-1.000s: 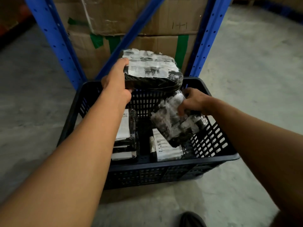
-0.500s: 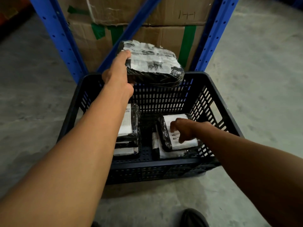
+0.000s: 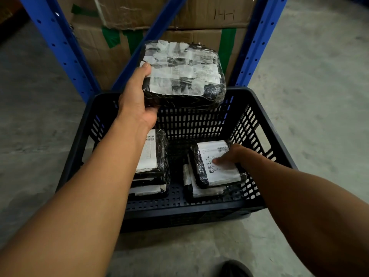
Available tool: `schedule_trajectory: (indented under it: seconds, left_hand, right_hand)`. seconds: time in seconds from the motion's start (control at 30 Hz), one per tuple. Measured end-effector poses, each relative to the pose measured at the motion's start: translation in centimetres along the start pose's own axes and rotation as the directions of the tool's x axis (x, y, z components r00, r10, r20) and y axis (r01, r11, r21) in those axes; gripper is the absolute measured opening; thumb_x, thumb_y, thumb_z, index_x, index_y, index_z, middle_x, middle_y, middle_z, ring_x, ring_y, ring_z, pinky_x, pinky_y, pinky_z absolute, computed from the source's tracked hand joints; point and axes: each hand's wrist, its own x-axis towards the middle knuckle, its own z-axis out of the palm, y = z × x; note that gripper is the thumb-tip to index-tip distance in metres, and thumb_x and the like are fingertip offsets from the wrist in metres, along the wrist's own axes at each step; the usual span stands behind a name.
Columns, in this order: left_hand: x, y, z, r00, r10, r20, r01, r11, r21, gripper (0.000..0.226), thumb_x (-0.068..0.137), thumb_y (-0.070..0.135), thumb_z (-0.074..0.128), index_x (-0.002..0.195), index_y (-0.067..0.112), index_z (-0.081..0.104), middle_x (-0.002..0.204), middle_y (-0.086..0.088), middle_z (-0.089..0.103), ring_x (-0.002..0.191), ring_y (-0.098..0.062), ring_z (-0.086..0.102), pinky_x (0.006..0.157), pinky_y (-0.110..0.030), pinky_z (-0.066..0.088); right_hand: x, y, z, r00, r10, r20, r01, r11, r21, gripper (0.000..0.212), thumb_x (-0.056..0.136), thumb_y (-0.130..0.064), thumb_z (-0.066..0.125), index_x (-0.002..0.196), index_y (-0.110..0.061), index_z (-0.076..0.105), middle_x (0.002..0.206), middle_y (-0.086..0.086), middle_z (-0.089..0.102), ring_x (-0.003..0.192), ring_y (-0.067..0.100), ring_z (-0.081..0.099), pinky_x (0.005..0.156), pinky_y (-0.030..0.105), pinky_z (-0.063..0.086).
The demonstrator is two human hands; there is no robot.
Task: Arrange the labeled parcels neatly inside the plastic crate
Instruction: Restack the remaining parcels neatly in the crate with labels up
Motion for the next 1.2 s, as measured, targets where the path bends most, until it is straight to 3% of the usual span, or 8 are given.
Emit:
schedule_trajectory:
  seconds: [0.33,0.57,0.7,0.73,0.8,0.9,1.0,1.2]
  left_hand:
    - [-1.0,1.0,-0.1,0.999,0.032,0.030,-0.033,0.999,0.001,0.007,0.087,0.017,0.071,0.093,0.013,0.072,0.116,-0.015,0.073,0.103,-0.032,0.071,0.087,-0.055,0.057]
    - [-1.6,0.8,0.5,0.998,0.032,0.050,-0.031,0.999,-0.009,0.016,0.086,0.020,0.072,0.100,0.015,0.072,0.113,-0.010,0.075,0.096,-0.026,0.074,0.074,-0.042,0.061]
    - [-1.9,0.9,0.5,0.999,0.030,0.021,-0.030,0.999,-0.017,0.023,0.082,0.022,0.075,0.104,0.016,0.072,0.112,-0.009,0.075,0.099,-0.026,0.073,0.071,-0.041,0.061]
    - [-2.1,0.8,0.5,0.999,0.025,0.032,-0.025,1.000,-0.013,0.019,0.083,0.022,0.074,0.101,0.017,0.073,0.109,-0.008,0.076,0.098,-0.026,0.073,0.072,-0.041,0.060]
    - [-2.3,1.0,0.3,0.998,0.006,0.062,-0.006,1.000,-0.001,0.012,0.087,0.022,0.069,0.098,0.018,0.072,0.102,-0.006,0.076,0.093,-0.024,0.073,0.074,-0.039,0.060]
    - [-2.7,1.3,-0.3,0.994,-0.029,0.103,0.024,0.999,0.043,0.024,0.088,0.023,0.067,0.110,0.016,0.071,0.109,-0.008,0.075,0.095,-0.026,0.072,0.078,-0.039,0.059]
    - [-3.4,0.9,-0.6,0.991,-0.079,0.104,0.069,0.992,0.105,0.014,0.091,0.023,0.063,0.099,0.015,0.072,0.096,-0.007,0.075,0.089,-0.027,0.069,0.079,-0.040,0.055]
    - [-4.7,-0.2,0.5,0.985,-0.157,0.068,0.148,0.981,0.124,0.019,0.096,0.027,0.059,0.102,0.012,0.069,0.102,-0.012,0.072,0.089,-0.029,0.066,0.075,-0.042,0.051]
  right_hand:
    - [1.6,0.5,-0.5,0.970,0.078,0.232,-0.123,0.974,0.190,0.109,0.034,-0.027,0.094,0.131,-0.005,0.048,0.115,0.019,0.069,0.097,0.039,0.070,0.089,0.057,0.054]
    - [0.0,1.0,0.2,0.987,0.068,0.147,-0.079,0.995,0.065,0.078,0.067,-0.028,0.088,0.129,-0.002,0.049,0.130,0.018,0.061,0.115,0.037,0.061,0.100,0.052,0.050]
    - [-0.9,0.2,0.0,1.000,-0.018,0.018,0.019,0.999,-0.045,0.052,0.082,-0.026,0.076,0.124,-0.003,0.056,0.121,0.014,0.063,0.112,0.030,0.062,0.102,0.042,0.049]
    - [-1.3,-0.4,-0.3,0.996,-0.067,-0.055,0.067,0.998,-0.001,0.046,0.086,-0.028,0.071,0.122,-0.002,0.058,0.113,0.014,0.064,0.103,0.027,0.063,0.099,0.043,0.052]
    - [-1.7,-2.2,-2.0,0.982,-0.113,-0.149,0.163,0.908,0.387,0.046,0.094,-0.038,0.059,0.111,0.004,0.058,0.092,0.013,0.061,0.079,0.023,0.059,0.079,0.043,0.057]
    - [-3.9,-5.1,-6.2,0.969,-0.246,0.004,0.133,0.537,0.833,0.072,0.085,-0.070,0.050,0.118,-0.007,0.058,0.110,0.013,0.066,0.097,0.029,0.065,0.081,0.043,0.056]
    - [-7.0,-7.4,-8.7,0.872,-0.452,0.190,0.117,0.568,0.815,0.100,0.060,-0.088,0.056,0.127,-0.013,0.062,0.126,0.016,0.066,0.116,0.038,0.062,0.097,0.056,0.049]
    - [-8.4,-8.4,-7.8,0.822,-0.557,0.117,0.205,0.481,0.853,0.065,0.078,-0.039,0.068,0.132,-0.004,0.058,0.131,0.021,0.063,0.124,0.041,0.057,0.106,0.051,0.045]
